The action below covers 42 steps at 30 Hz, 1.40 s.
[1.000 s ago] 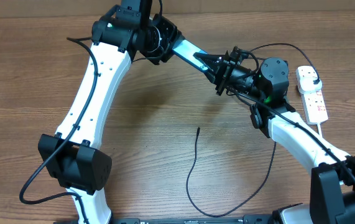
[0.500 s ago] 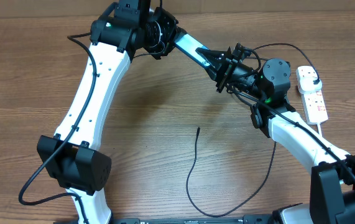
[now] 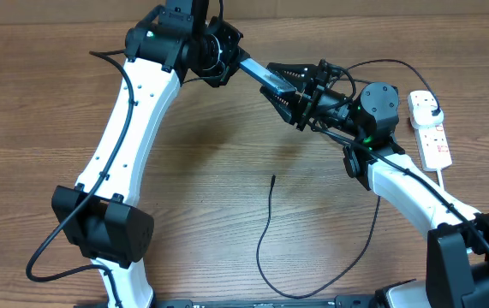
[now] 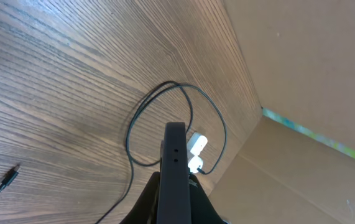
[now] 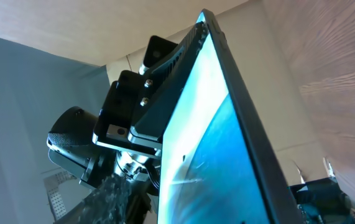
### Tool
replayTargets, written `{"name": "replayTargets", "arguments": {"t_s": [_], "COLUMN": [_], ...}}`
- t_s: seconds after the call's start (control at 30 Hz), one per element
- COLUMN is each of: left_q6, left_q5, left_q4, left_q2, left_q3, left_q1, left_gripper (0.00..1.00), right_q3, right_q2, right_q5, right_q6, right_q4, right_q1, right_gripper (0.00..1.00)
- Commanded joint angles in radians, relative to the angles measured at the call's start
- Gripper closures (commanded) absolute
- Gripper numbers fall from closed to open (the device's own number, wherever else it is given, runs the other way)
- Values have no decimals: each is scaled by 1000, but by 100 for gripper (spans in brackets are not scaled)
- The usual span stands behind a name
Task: Plug charger to phone and switch on socket
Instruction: 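Pass the phone back to the left gripper and open the right gripper, then lower the right gripper to the black cable's plug end and grasp it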
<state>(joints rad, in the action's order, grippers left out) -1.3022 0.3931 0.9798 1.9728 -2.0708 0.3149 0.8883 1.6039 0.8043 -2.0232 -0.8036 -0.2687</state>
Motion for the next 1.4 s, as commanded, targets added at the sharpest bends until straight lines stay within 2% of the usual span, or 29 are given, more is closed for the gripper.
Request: {"name": "replayTargets", "arguments": {"t_s": [0.0, 0.07, 0.13, 0.2, 0.3, 0.4, 0.5, 0.6, 0.7, 0.83, 0.9, 0.97, 1.07, 1.17, 1.37], "left_q6": [24, 25, 56, 77, 148, 270, 452, 612, 710, 739, 738, 738, 738, 739, 739], "left_q5": [-4, 2, 22, 31, 117, 268, 442, 583, 640, 639, 635, 617, 617, 604, 590], "left_q4": [-20, -32, -55, -58, -56, -58, -40, 33, 95, 108, 108, 108, 108, 108, 107], "left_q2": [-10, -10, -10, -10, -10, -10, -10, -10, -10, -10, -10, -10, -10, -10, -10], "left_q3": [0, 0, 0, 0, 0, 0, 0, 0, 0, 0, 0, 0, 0, 0, 0], "left_q1": [0, -8, -29, -51, -142, -229, -308, -365, -404, -419, -419, -419, -419, -419, -419], "left_gripper": [96, 96, 96, 96, 96, 96, 96, 96, 96, 96, 96, 96, 96, 96, 96], "right_q3": [21, 21, 21, 21, 21, 21, 21, 21, 34, 114, 177, 267, 419, 465, 464], "right_q2": [-16, -16, -16, -16, -16, -16, -16, -16, -16, -16, -16, -16, -16, -16, -16], "right_q5": [2, 2, 17, 48, 120, 218, 282, 283, 265, 232, 217, 177, 16, -195, -349], "right_q6": [-138, -138, -138, -103, -7, 119, 239, 278, 278, 307, 352, 442, 716, 911, 1176], "right_q4": [-14, -14, -14, -14, -14, -10, -11, -10, -10, 43, 135, 313, 766, 1136, 1543], "right_q1": [0, 0, 4, 21, 64, 105, 124, 124, 124, 124, 124, 124, 124, 124, 114], "right_gripper": [45, 30, 10, 0, 0, 0, 0, 0, 1, 1, 1, 1, 1, 1, 0]}}
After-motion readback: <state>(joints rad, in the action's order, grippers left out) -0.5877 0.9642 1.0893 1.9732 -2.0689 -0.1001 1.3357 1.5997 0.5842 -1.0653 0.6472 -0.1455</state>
